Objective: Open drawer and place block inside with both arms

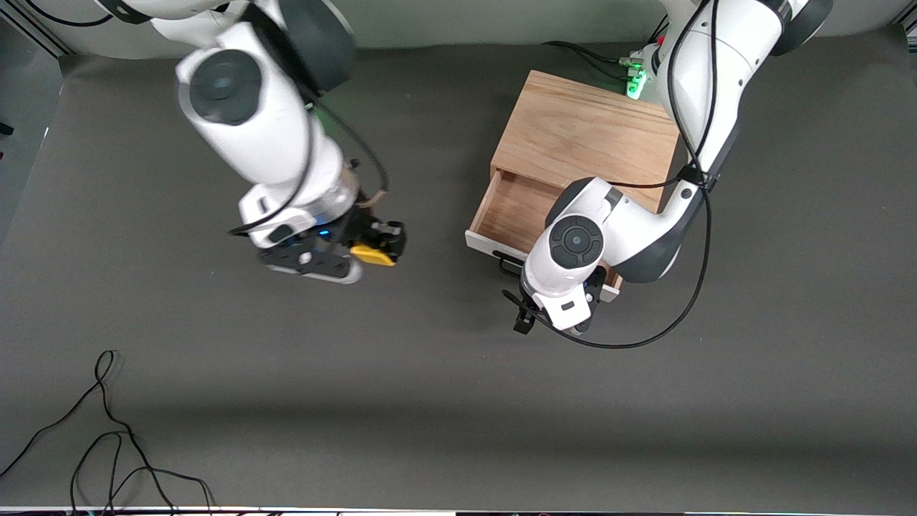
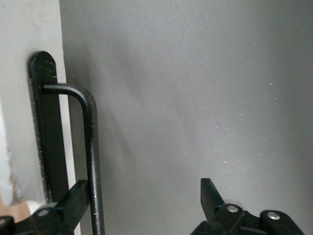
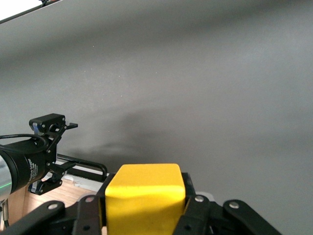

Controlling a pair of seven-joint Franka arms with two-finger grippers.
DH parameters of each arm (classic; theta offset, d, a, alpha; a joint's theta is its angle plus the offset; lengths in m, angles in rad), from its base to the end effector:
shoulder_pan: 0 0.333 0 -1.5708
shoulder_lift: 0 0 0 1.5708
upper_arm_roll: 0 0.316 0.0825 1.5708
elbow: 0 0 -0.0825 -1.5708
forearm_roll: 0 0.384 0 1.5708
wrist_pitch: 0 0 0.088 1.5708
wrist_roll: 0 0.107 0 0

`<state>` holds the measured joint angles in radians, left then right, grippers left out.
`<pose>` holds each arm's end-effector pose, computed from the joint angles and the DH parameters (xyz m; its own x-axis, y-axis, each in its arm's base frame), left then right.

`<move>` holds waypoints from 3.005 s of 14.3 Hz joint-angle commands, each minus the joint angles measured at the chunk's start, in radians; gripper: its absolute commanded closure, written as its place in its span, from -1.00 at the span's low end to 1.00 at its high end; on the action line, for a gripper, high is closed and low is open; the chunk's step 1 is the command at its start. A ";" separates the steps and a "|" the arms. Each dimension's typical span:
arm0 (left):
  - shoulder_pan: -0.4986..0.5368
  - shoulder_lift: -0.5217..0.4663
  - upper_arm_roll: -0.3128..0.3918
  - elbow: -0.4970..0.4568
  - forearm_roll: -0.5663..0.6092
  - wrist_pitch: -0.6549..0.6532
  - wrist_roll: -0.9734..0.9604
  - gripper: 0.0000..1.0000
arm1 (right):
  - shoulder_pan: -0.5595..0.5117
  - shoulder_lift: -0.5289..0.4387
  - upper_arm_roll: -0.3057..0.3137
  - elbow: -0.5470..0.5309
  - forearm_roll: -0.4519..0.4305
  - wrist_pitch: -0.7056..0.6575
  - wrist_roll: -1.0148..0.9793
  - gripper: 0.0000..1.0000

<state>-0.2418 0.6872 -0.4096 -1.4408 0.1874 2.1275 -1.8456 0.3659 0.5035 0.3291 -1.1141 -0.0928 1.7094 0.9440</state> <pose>0.6128 -0.3847 0.3143 0.3708 0.9229 -0.1034 0.9286 -0.3698 0.0302 0.5844 0.3963 0.5485 0.9582 -0.2858 0.0155 -0.2815 -0.9507 -0.1302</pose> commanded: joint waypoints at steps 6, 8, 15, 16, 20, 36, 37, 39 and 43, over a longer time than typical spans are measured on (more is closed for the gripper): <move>0.099 -0.026 0.005 0.131 0.024 -0.021 0.110 -0.99 | 0.140 0.076 -0.002 0.007 -0.094 0.076 0.228 1.00; 0.168 -0.054 -0.006 0.132 -0.006 -0.087 0.224 -0.99 | 0.177 0.093 -0.002 0.007 -0.114 0.098 0.263 1.00; 0.401 -0.193 -0.005 0.123 -0.128 -0.418 0.838 -0.99 | 0.327 0.208 -0.004 0.007 -0.159 0.165 0.371 1.00; 0.426 -0.213 -0.003 0.120 -0.131 -0.469 0.932 -0.99 | 0.340 0.219 -0.004 0.005 -0.172 0.165 0.383 1.00; 0.531 -0.308 -0.002 0.065 -0.132 -0.595 1.325 -0.99 | 0.372 0.297 -0.004 0.007 -0.209 0.223 0.485 1.00; 0.612 -0.683 0.014 -0.305 -0.141 -0.389 1.844 -0.99 | 0.407 0.349 -0.009 0.028 -0.260 0.283 0.533 -1.00; 0.612 -0.683 0.014 -0.287 -0.150 -0.411 1.844 -0.99 | 0.406 0.322 -0.009 0.037 -0.260 0.257 0.530 -1.00; 0.612 -0.684 0.014 -0.265 -0.155 -0.434 1.847 -0.99 | 0.387 0.250 -0.013 0.045 -0.255 0.199 0.507 -1.00; 0.584 -0.680 0.035 -0.224 -0.157 -0.465 1.855 -0.99 | 0.221 0.097 -0.010 -0.030 -0.193 0.162 0.342 -1.00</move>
<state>0.3603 0.0211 -0.3939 -1.6932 0.0486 1.7062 -0.0055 0.6731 0.6843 0.3160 -1.0588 -0.3245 1.8745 1.3672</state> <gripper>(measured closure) 0.000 0.000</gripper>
